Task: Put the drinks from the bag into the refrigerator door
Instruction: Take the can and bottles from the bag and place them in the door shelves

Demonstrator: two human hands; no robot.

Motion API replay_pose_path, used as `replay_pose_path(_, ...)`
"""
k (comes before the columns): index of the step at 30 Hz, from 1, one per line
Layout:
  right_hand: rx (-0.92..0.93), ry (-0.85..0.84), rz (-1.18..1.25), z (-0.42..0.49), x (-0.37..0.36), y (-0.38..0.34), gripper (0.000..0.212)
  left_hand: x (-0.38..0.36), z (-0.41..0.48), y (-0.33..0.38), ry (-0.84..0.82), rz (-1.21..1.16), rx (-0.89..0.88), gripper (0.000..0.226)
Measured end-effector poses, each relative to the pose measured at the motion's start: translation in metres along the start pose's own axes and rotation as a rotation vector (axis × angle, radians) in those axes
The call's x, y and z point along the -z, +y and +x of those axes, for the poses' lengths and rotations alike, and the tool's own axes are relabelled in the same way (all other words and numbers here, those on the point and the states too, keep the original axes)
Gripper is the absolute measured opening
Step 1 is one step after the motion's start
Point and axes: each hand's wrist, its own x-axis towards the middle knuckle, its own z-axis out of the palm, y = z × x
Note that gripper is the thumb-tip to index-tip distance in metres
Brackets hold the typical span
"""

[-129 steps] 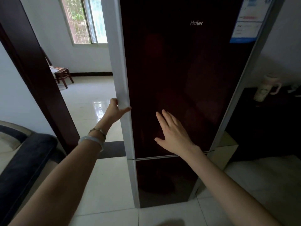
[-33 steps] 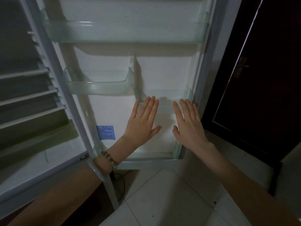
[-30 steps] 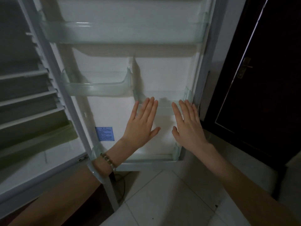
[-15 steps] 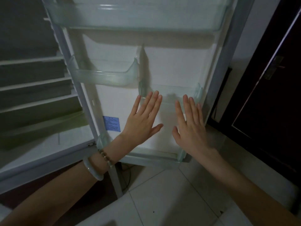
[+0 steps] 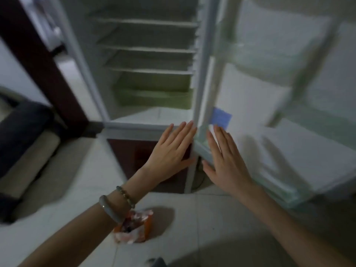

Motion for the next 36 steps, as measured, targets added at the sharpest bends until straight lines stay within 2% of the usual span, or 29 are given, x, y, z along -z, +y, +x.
replay_pose_path(7, 0.179, -0.204, 0.215, 0.049, -0.086, -0.096, 0.087, 0.009, -0.123, -0.080, -0.217, 0.056, 0.326, 0.085)
replay_pose_path(12, 0.184, -0.429, 0.445, 0.065, -0.152, -0.150, 0.087, -0.007, -0.194, -0.122, -0.343, 0.027, 0.487, 0.093)
replay_pose_path(16, 0.185, -0.529, 0.523, 0.063, -0.204, -0.173, 0.083, -0.045, -0.240, -0.144, -0.403, -0.023, 0.560, 0.094)
replay_pose_path(21, 0.157, -0.666, 0.548, 0.039, -0.279, -0.181, 0.080, -0.122, -0.294, -0.154, -0.542, -0.086, 0.737, 0.098)
replay_pose_path(27, 0.208, -0.717, 0.556, 0.007, -0.411, -0.186, 0.079, -0.239, -0.368, -0.153, -0.517, -0.105, 0.858, 0.087)
replay_pose_path(32, 0.285, -0.684, 0.570, -0.028, -0.541, -0.187, 0.075, -0.350, -0.429, -0.151, -0.534, -0.124, 0.849, 0.083)
replay_pose_path(36, 0.368, -0.670, 0.537, -0.056, -0.634, -0.185, 0.074, -0.436, -0.473, -0.151, -0.610, -0.132, 0.772, 0.092)
